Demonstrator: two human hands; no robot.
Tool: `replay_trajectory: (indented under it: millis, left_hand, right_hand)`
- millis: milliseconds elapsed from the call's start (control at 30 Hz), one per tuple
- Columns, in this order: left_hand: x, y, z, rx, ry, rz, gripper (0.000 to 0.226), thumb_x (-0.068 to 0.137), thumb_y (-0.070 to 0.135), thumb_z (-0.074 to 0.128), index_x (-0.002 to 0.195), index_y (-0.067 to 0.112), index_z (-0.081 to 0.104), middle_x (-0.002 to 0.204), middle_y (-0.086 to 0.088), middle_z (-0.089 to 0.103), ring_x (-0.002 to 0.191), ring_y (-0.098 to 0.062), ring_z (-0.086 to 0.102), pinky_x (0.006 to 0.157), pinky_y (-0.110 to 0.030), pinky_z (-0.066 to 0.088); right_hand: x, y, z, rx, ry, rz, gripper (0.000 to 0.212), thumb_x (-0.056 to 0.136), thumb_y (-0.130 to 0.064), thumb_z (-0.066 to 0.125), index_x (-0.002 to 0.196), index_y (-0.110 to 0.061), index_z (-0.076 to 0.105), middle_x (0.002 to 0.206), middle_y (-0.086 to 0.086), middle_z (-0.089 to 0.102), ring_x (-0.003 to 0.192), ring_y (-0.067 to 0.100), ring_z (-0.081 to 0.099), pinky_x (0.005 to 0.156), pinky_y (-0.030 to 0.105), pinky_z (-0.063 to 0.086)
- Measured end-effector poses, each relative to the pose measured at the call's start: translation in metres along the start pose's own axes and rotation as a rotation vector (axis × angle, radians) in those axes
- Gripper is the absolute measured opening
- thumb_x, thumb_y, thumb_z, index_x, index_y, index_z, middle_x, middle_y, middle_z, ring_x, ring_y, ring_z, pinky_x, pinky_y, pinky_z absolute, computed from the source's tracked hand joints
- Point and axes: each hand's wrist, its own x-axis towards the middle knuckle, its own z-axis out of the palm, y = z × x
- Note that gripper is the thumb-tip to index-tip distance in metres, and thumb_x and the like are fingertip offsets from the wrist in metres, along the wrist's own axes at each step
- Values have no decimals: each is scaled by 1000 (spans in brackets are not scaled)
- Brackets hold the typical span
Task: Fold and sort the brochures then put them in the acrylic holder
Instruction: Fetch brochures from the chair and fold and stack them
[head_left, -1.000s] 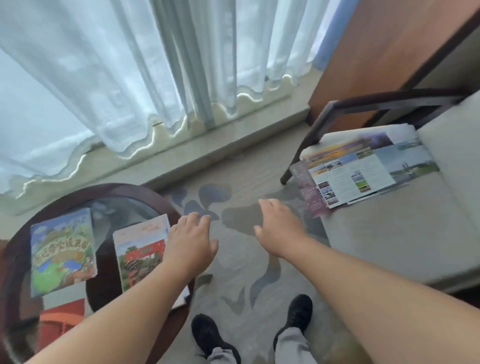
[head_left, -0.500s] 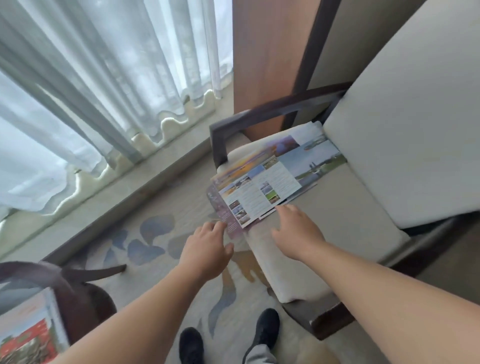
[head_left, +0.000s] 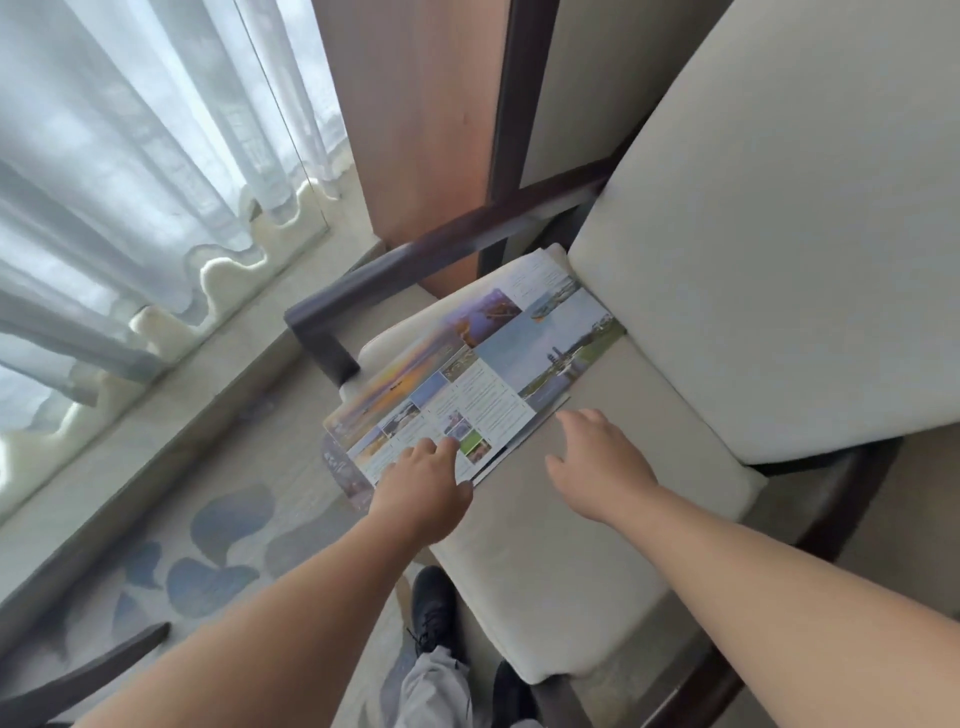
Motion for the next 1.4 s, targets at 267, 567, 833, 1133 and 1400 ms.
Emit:
replay_trajectory:
  millis: [267,567,833,1133,1400]
  left_hand:
    - [95,31,19,63,46,56,51,90,44,52,134,20,40,134,-8,47,122,-29,44,98,-42,39]
    - [173,59,78,201,19,-26,96,85,69,51,151,31,-7,162,-7,-15,148,-39,-14,111,-68,16]
    - [187,70,89,127,76,-51,70,90,42,55,143,33,10,159,-3,4,148,-36,2,104,-65,32]
    - [196,70,84,124,22,-229,94,81,62,60,147,31,0,160,-21,-6,147,-44,-2,104,-69,30]
    - [171,78,82,163,-12,-43,51,81,36,53,125,26,29,125,-15,40,120,-38,40,75,-44,43]
  right_hand:
    - [69,12,13,81,-17,-13,46,96,-28,52,139,-16,44,144,7,42,128,29,45,97,38,42]
    - [100,69,43,103,-116,-46,49,95,-30,51,142,-19,40,145,4,40,131,26,42,102,35,39]
    - [111,108,32,91,-107,-46,50,97,-30,49,145,-19,37,146,2,38,132,24,40,101,33,40]
    - [113,113,31,107,-84,-87,52,98,-29,47,147,-20,34,148,-1,36,133,22,39,100,31,38]
    - [111,110,39,96,-88,-96,53,97,-30,49,147,-21,34,149,0,34,134,23,39,103,33,37]
